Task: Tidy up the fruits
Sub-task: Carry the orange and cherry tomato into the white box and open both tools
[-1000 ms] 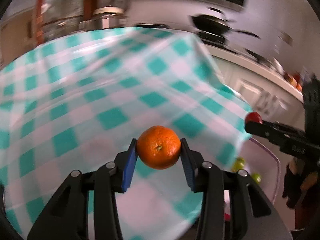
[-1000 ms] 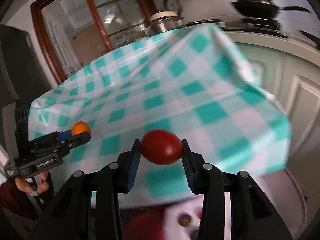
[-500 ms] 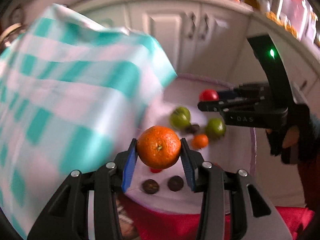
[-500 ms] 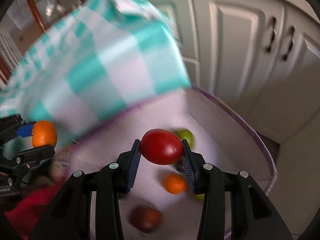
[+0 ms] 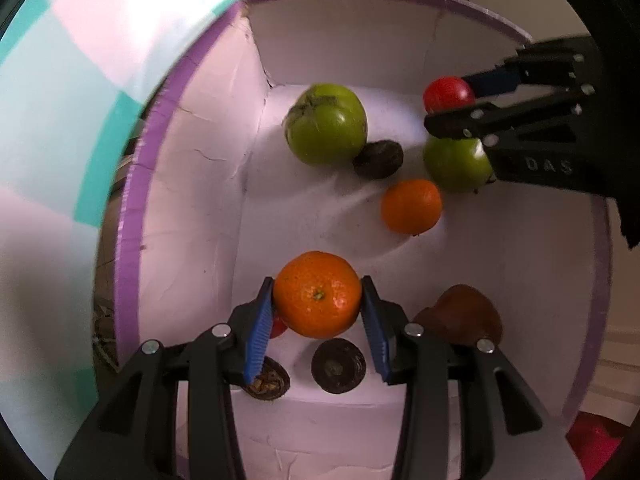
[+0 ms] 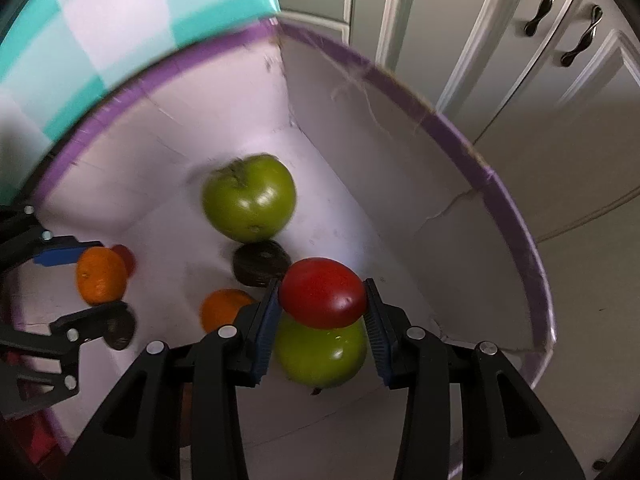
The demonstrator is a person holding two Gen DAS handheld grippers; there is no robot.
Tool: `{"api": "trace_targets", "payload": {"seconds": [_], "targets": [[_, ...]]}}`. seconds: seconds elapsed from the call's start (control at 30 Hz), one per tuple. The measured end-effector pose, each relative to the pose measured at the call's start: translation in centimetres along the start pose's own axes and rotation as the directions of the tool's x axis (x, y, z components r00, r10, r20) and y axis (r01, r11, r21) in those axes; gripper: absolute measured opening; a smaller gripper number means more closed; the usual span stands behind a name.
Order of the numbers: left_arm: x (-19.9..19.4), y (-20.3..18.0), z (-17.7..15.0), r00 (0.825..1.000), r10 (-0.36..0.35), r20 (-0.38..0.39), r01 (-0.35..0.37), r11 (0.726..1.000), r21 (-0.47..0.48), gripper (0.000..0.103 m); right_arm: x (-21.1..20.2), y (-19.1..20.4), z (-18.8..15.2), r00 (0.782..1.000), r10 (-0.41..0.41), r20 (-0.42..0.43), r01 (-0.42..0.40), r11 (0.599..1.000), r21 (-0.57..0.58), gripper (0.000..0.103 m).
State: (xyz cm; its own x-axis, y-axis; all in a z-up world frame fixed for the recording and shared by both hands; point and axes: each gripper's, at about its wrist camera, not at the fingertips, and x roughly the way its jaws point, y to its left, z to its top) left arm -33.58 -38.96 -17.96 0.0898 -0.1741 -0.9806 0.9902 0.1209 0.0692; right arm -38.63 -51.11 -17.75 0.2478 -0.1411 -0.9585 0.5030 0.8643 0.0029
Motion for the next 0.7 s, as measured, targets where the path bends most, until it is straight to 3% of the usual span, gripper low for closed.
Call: {"api": "trace_targets", "payload": {"seconds": [0.37, 0.5, 0.57, 0.7], "targets": [[2.9, -1.2, 1.1, 0.999, 0.003, -0.037, -0.002, 0.999, 0.038, 0.043, 1.3, -0.1, 0.8, 0.999, -0.014, -0.032, 0.014, 1.000, 0.011, 0.043], [3.0, -0.6, 1.0, 0.999, -0.009, -0.038, 0.010, 1.000, 0.014, 0.043, 0.8, -0.5, 1.0, 1.000, -0.012, -0.014, 0.013, 0.999, 0.042, 0.062], [2.6, -0.1, 0.8, 1.000, -0.017, -0.017, 0.017, 1.000, 0.000, 0.050, 0.4, -0.8, 1.0, 1.000, -0.003, 0.006, 0.003, 0.998, 0.057, 0.070], [0.4, 0.7, 0.2, 0.998, -0.013, 0.065, 0.015, 0.999, -0.031, 0.053, -1.7, -1.1, 0.4, 0.999, -0.014, 0.049, 0.010, 0.996, 0.085, 0.074]]}}
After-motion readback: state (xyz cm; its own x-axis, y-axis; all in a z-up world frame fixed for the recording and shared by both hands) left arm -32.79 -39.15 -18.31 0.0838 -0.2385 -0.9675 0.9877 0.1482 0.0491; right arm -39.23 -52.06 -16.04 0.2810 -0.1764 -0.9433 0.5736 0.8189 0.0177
